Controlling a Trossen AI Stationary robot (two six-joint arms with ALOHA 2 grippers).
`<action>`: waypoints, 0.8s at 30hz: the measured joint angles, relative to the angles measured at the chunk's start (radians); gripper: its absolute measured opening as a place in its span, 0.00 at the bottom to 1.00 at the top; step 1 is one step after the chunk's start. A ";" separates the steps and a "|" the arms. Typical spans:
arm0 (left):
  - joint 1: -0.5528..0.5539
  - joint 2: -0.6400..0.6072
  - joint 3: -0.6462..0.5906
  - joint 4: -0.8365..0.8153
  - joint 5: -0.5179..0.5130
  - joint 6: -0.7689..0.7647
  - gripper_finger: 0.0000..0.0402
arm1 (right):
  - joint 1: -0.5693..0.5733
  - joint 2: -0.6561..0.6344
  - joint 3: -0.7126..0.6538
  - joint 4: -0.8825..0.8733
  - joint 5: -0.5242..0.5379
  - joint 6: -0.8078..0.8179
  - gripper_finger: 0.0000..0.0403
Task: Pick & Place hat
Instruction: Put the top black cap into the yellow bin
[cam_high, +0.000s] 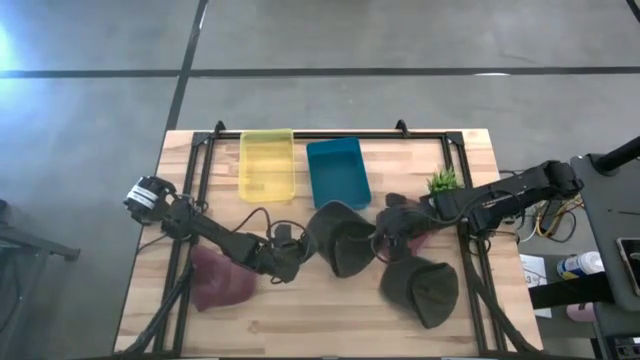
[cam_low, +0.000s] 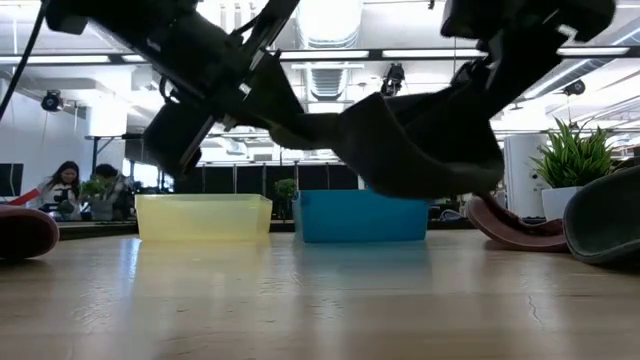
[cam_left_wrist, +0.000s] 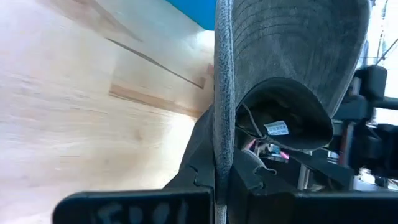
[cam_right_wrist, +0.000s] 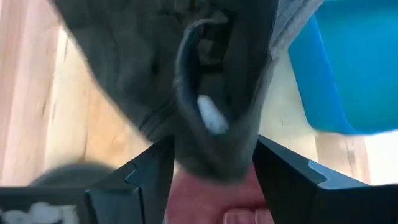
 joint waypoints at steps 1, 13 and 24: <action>0.004 0.000 0.005 0.001 0.006 0.013 0.02 | -0.001 0.002 -0.008 0.019 0.005 0.000 0.49; 0.026 -0.001 0.051 0.001 0.057 0.138 0.02 | -0.034 0.017 -0.018 0.141 0.095 -0.025 0.44; 0.050 -0.001 0.093 -0.007 0.129 0.313 0.02 | -0.048 0.043 -0.018 0.197 0.106 0.010 0.38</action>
